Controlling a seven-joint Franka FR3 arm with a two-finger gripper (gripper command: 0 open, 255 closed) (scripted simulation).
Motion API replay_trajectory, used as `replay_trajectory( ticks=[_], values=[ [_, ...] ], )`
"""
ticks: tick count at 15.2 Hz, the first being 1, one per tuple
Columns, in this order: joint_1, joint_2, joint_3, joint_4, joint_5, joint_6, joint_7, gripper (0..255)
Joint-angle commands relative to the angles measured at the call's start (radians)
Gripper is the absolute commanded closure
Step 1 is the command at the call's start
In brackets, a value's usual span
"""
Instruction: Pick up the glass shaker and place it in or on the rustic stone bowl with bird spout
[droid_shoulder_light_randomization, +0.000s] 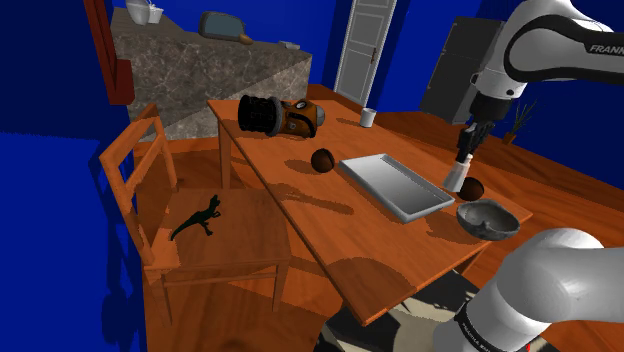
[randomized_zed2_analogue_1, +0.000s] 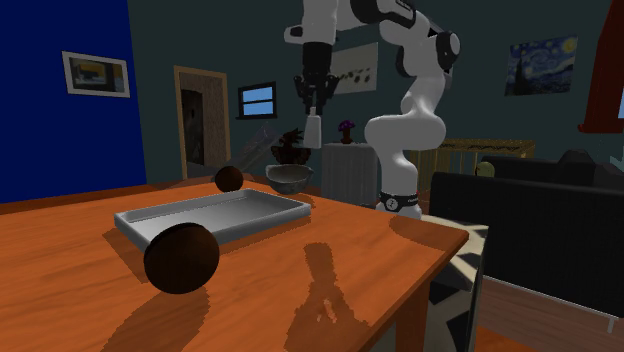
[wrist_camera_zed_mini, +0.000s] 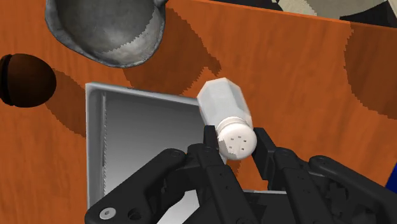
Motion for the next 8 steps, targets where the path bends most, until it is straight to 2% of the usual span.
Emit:
replay_trajectory(
  ticks=[1, 8],
  values=[
    [-0.02, -0.016, -0.041, 0.0, -0.034, -0.007, -0.047, 255],
    [-0.077, -0.015, -0.195, 0.067, -0.146, -0.029, -0.22, 255]
  ],
)
